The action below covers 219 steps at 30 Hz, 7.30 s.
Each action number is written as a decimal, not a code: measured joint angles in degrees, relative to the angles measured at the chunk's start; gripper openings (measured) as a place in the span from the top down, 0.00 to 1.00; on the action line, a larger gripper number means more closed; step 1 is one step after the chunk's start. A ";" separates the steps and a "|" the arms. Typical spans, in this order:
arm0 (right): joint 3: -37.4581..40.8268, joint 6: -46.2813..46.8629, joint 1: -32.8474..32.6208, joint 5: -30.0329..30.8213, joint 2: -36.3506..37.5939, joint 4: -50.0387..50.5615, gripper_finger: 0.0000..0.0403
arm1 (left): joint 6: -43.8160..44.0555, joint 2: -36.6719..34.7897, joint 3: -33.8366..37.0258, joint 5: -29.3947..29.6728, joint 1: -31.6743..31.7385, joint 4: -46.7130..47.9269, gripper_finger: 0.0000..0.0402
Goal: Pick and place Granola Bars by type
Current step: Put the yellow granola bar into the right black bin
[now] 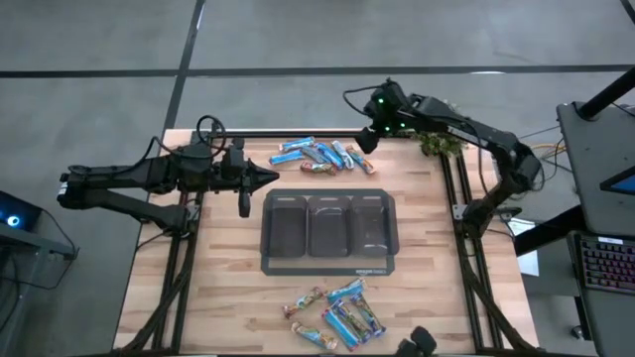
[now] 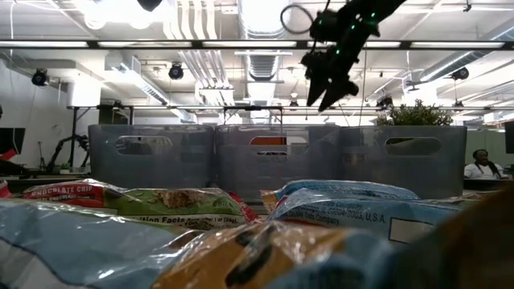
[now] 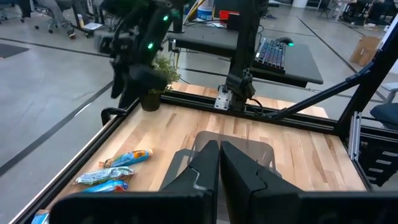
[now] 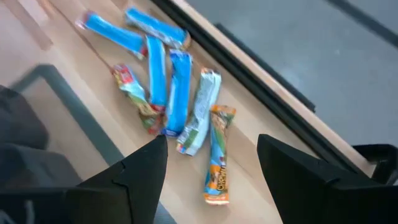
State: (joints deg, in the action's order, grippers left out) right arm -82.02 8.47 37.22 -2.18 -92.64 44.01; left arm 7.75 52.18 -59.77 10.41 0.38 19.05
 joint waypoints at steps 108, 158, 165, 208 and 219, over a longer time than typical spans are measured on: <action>0.18 -6.95 1.08 -1.63 -25.44 2.75 0.88 | 5.97 0.04 0.07 -0.02 0.02 0.77 1.00; 0.07 3.06 -10.75 -0.89 9.61 19.86 0.88 | 5.79 0.04 0.07 -0.02 0.02 0.75 1.00; 0.07 9.10 -16.61 -0.98 9.68 20.63 0.88 | 5.77 0.04 0.07 -0.02 0.00 0.75 1.00; 9.76 68.24 -44.50 5.40 9.45 18.06 0.88 | 5.75 0.04 0.07 -0.03 0.01 0.85 1.00; 17.63 76.01 -44.89 4.96 8.94 6.88 0.88 | 5.87 0.04 0.07 -0.03 0.02 0.75 1.00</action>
State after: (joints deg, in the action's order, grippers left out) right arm -64.39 84.48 -7.67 2.78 -83.70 50.88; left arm 13.62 52.23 -59.70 10.39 0.40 19.79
